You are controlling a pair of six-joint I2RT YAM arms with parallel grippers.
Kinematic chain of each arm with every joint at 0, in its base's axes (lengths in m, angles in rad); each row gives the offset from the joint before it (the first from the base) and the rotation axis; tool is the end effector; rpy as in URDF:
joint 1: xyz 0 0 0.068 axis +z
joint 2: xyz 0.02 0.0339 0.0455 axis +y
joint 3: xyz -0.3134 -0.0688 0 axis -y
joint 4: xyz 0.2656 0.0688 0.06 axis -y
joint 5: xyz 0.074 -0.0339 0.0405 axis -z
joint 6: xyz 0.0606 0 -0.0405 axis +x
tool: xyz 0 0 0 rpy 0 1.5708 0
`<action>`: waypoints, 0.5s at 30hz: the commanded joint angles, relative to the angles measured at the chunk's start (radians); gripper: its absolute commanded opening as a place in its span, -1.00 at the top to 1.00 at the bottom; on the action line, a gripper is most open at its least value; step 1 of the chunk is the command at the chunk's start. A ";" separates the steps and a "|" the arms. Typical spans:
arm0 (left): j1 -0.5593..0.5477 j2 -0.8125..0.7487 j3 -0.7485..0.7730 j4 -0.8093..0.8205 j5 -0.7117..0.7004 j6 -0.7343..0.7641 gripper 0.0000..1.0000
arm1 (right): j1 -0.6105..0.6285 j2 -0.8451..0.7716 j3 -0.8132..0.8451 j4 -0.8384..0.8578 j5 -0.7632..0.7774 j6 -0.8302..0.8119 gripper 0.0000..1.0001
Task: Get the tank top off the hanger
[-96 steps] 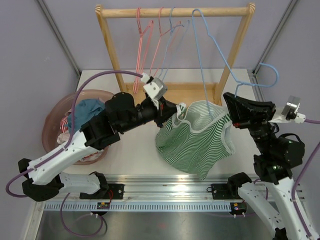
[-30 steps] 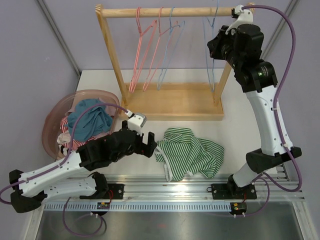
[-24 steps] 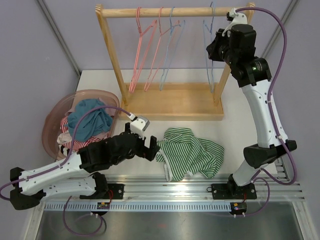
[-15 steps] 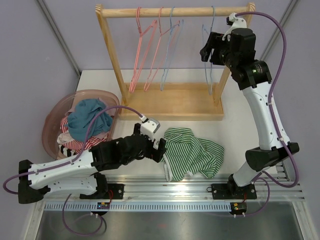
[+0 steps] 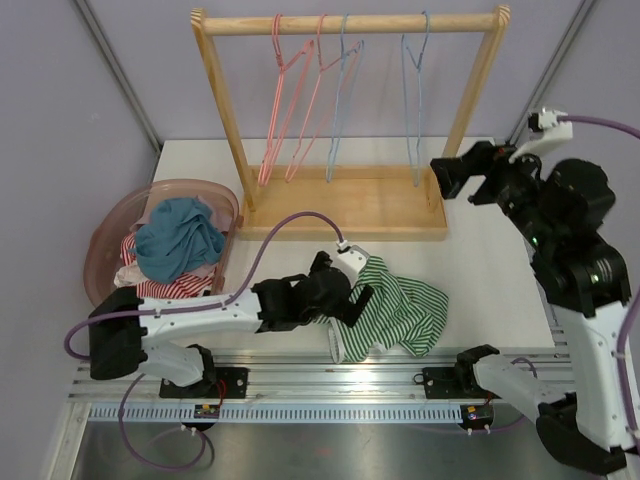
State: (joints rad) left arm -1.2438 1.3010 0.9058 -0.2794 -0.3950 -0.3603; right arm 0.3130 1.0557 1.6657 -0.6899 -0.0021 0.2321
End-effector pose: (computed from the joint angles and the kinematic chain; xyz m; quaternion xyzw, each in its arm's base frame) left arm 0.1204 -0.2825 0.2875 0.3010 0.8353 -0.1824 0.4225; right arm 0.1742 0.0565 0.5768 -0.0304 0.7342 0.1833 0.6531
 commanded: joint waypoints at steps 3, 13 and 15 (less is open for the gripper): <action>-0.006 0.139 0.070 0.137 0.011 0.006 -0.98 | -0.005 -0.206 -0.162 0.075 -0.257 0.004 -0.99; -0.008 0.398 0.117 0.221 0.085 -0.025 -0.98 | -0.005 -0.316 -0.215 0.018 -0.400 -0.001 -0.99; -0.008 0.452 0.119 0.218 0.079 -0.046 -0.95 | -0.005 -0.322 -0.222 0.023 -0.418 0.006 -0.99</action>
State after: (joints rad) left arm -1.2453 1.6997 0.9836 -0.1326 -0.3264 -0.3702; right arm 0.3130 0.7399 1.4544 -0.6735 -0.3546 0.2348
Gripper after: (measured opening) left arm 0.986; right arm 0.993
